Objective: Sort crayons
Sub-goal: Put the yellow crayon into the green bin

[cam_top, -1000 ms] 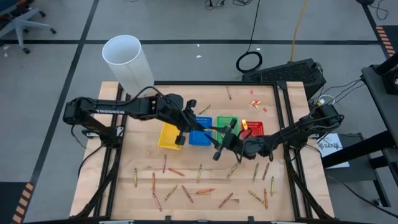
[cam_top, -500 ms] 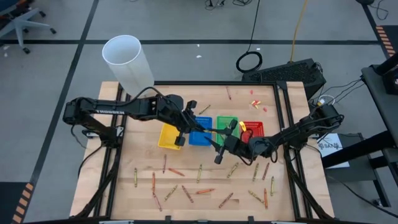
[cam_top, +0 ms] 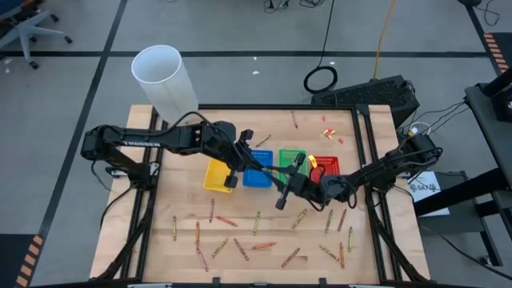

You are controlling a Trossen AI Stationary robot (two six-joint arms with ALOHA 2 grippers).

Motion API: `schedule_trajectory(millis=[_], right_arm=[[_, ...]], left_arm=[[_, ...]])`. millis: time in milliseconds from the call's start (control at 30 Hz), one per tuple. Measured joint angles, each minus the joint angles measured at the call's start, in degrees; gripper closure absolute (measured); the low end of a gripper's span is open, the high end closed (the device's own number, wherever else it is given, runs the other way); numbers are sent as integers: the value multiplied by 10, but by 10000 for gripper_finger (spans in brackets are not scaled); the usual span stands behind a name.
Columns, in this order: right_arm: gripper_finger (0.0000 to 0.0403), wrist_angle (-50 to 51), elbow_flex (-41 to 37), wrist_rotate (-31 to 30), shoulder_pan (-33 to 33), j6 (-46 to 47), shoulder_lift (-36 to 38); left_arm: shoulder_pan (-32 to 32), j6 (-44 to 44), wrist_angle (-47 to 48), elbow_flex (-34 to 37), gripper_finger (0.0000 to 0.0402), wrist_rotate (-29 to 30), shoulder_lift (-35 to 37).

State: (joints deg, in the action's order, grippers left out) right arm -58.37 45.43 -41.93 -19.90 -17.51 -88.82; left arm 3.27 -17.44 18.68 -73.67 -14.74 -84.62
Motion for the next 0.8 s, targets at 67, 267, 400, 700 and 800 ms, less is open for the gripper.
schedule_trajectory(millis=[67,267,400,700,800], right_arm=[[364,3,0,1,2,2,0],[393,4,0,1,3,3,0],[385,4,0,8,3,3,0],[394,5,0,0,3,3,0],[394,6,0,0,1,3,2]], left_arm=[[0,0,-1,0,395,0,0],[0,-9,0,0,392,-4,0],[-6,-26,2,0,362,-34,0],[0,-1,38,0,223,-18,7],[9,35,59,0,193,-16,21]])
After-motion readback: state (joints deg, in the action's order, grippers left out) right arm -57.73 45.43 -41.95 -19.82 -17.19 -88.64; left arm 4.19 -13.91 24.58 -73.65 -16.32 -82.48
